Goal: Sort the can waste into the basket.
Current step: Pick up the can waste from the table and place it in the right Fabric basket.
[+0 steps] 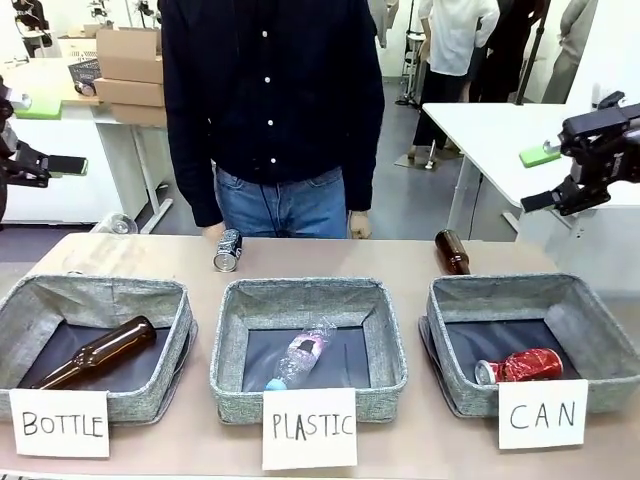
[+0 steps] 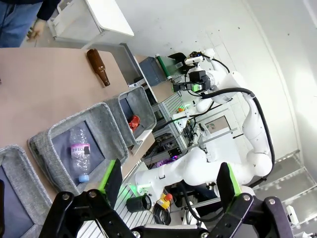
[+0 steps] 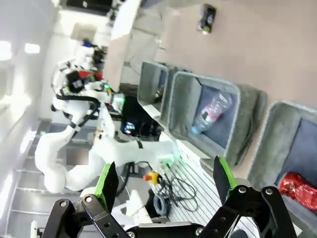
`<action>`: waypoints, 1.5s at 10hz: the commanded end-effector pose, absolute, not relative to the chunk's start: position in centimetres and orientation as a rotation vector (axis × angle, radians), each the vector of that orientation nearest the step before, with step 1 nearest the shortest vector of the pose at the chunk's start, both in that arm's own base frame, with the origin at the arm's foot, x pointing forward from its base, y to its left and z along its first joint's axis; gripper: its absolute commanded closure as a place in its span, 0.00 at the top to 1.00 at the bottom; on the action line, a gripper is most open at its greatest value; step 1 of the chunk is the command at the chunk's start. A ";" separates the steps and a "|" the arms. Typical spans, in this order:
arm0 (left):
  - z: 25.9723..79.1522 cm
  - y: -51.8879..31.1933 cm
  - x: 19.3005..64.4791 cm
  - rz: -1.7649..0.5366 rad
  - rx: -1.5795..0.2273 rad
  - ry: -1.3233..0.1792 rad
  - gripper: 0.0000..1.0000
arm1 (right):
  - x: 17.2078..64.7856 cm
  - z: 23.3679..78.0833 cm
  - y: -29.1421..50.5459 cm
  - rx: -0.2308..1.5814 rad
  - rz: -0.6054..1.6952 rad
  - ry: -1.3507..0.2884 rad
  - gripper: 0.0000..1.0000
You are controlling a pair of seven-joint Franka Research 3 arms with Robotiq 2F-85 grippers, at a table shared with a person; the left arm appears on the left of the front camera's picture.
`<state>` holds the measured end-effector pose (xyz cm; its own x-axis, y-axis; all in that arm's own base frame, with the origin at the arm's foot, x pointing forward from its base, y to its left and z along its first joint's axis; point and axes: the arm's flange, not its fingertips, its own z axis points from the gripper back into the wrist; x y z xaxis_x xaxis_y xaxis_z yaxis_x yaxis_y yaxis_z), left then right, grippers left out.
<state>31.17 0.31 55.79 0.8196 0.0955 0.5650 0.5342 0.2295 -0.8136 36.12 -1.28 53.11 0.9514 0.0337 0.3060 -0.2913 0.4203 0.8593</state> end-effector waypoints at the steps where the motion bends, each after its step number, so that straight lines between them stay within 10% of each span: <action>1: 55.9 0.1 31.3 -0.341 -1.345 -0.594 1.00 | 35.5 53.7 -1.6 1.072 0.266 -0.264 1.00; 12: 55.8 0.3 31.2 -0.326 -1.323 -0.573 1.00 | 35.5 53.7 -1.6 1.072 0.266 -0.264 1.00; 15: 56.7 -5.4 42.3 -0.060 -0.390 -0.332 1.00 | 35.5 53.7 -1.6 1.072 0.266 -0.264 1.00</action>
